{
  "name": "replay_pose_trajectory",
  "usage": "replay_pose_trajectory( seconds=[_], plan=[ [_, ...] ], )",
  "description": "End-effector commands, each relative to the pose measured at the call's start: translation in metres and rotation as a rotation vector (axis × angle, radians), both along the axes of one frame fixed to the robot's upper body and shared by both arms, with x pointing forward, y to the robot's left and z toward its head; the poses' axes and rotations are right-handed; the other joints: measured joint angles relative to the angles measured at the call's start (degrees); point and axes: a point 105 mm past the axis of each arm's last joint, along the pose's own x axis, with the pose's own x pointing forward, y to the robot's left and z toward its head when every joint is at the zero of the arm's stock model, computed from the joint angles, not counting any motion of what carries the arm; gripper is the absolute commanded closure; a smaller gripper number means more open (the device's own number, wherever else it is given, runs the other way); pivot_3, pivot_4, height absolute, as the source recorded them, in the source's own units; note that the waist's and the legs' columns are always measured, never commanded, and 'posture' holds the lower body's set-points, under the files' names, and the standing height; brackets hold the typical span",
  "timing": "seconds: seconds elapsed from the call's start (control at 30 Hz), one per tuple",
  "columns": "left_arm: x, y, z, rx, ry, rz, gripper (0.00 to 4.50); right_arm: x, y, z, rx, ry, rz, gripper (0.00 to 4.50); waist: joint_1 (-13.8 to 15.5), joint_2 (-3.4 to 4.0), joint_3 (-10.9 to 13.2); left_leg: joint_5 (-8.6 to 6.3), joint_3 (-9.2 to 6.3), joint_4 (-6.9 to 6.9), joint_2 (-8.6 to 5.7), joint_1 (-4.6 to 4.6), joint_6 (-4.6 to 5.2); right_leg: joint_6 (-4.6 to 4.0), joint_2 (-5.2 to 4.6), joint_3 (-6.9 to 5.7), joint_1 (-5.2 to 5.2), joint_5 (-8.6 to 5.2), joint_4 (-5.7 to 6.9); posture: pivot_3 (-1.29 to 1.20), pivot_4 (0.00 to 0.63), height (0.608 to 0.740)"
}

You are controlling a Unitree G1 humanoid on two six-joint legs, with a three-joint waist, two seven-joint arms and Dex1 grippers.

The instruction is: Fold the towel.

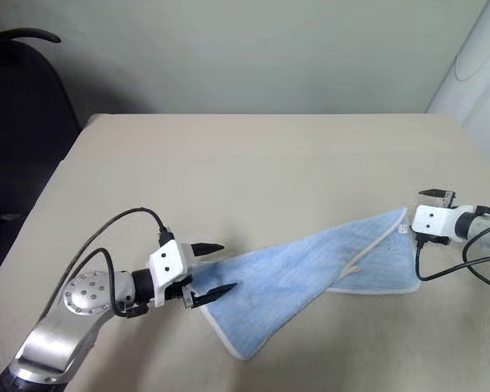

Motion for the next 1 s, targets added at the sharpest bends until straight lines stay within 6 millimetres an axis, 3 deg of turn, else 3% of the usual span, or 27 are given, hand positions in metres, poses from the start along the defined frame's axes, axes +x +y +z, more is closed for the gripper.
replay_pose_trajectory(
  seconds=[0.03,0.3,0.4,0.57,0.77,1.0],
  plan=[
    [-0.004,-0.005,0.005,0.005,-0.027,-0.035,0.04,0.007,0.004,0.007,-0.050,-0.050,0.030,0.00,-0.1,0.02,0.0,-0.01,0.00,-0.02,0.01,0.00,0.01,0.00,0.00,0.00,0.00,0.00,-0.01,0.00,0.150,0.740],
    [-0.007,-0.002,0.007,0.014,-0.039,-0.013,0.04,0.016,0.021,0.003,-0.101,-0.056,0.106,0.00,-0.3,0.14,0.0,-0.03,0.00,-0.06,0.01,-0.01,0.06,-0.01,-0.01,0.00,-0.03,0.00,-0.03,0.00,0.150,0.740],
    [-0.010,0.001,0.007,0.018,-0.039,0.000,0.00,0.016,0.024,0.002,-0.106,-0.053,0.124,0.57,-0.3,0.15,0.0,-0.03,0.01,-0.10,0.02,-0.01,0.06,-0.03,-0.02,0.00,-0.03,0.00,-0.05,0.00,0.150,0.740],
    [-0.015,0.002,0.011,0.042,-0.055,-0.017,0.00,0.014,0.025,0.003,-0.079,-0.049,0.129,2.42,-0.3,0.15,0.0,-0.04,0.01,-0.12,0.03,-0.01,0.05,-0.05,-0.02,0.00,-0.03,0.00,-0.05,0.00,0.150,0.740],
    [-0.026,0.007,0.015,0.167,-0.056,-0.173,0.00,0.010,0.019,0.001,-0.061,-0.052,0.113,4.47,-0.3,0.17,0.0,-0.05,0.02,-0.14,0.03,-0.01,0.03,-0.08,-0.02,0.00,-0.05,-0.01,-0.04,0.00,0.150,0.740],
    [-0.044,0.003,0.021,0.188,0.044,-0.382,0.00,0.000,0.012,0.006,-0.022,-0.091,0.107,4.47,-0.2,0.24,0.0,-0.09,0.02,-0.15,0.04,-0.05,-0.03,-0.10,-0.03,0.00,-0.08,-0.01,-0.05,0.00,0.150,0.740]
  ],
)
